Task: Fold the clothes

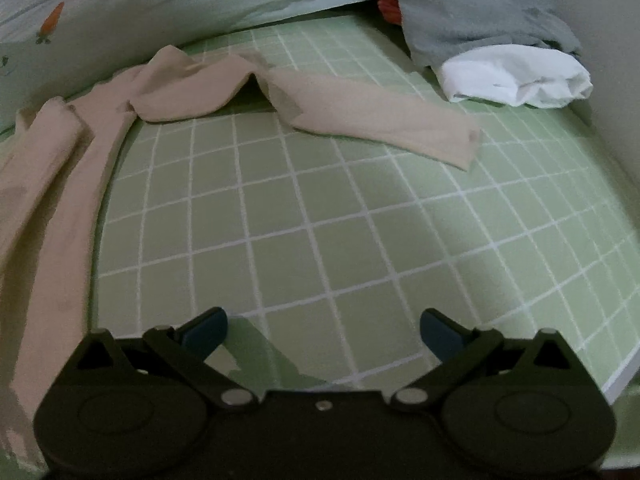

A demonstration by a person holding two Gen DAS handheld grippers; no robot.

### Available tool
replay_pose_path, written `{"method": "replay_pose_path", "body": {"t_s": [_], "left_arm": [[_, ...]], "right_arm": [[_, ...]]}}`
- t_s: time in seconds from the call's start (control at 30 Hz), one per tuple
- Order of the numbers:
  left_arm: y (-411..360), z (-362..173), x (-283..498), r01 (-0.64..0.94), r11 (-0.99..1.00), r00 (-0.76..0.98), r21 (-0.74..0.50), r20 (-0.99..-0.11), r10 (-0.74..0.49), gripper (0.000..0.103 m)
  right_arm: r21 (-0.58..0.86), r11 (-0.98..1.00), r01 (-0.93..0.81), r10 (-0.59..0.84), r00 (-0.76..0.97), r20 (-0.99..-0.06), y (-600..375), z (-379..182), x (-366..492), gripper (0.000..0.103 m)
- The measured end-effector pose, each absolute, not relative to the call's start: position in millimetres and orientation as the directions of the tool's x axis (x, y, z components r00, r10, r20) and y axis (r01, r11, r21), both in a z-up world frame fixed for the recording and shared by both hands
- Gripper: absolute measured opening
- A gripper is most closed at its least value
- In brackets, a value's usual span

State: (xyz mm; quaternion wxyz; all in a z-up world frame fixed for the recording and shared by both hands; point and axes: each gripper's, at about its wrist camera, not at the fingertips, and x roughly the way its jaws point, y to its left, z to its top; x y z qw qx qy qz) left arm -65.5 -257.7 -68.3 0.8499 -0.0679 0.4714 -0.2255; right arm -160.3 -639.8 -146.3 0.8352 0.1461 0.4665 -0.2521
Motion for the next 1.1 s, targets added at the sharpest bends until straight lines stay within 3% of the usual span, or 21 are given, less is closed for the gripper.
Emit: {"method": "replay_pose_path", "body": {"t_s": [0.27,0.47,0.53,0.6,0.67,0.8,1.1], "left_arm": [[-198,-103,-58,0.204,0.921,0.36,-0.332,-0.849,-0.386,0.002],[-192,-121,-49,0.206,0.921,0.283,-0.33,-0.881,-0.379,0.004],[-195,-119,-44,0.207,0.926,0.288,-0.316,-0.885,-0.366,0.011],[-198,-115,-40,0.204,0.93,0.309,-0.307,-0.881,-0.359,0.043],[-202,-108,-35,0.196,0.935,0.347,-0.294,-0.871,-0.347,0.061],[-216,-95,-21,0.179,0.943,0.413,-0.28,-0.849,-0.331,0.068],[-265,-88,-12,0.212,0.95,0.452,-0.228,-0.839,-0.302,0.07]], "right_arm": [[0.002,0.802,0.598,-0.312,0.42,-0.852,-609,-145,-158,0.103],[-0.022,0.815,0.579,-0.315,0.41,-0.856,-596,-143,-154,0.103],[-0.009,0.815,0.579,-0.3,0.41,-0.861,-597,-143,-154,0.103],[0.014,0.811,0.584,-0.285,0.417,-0.863,-600,-143,-154,0.103],[0.046,0.805,0.591,-0.275,0.441,-0.854,-604,-142,-156,0.103],[0.135,0.741,0.658,-0.298,0.502,-0.812,-634,-133,-159,0.103],[0.178,0.604,0.777,-0.406,0.492,-0.77,-736,-132,-148,0.103]]}}
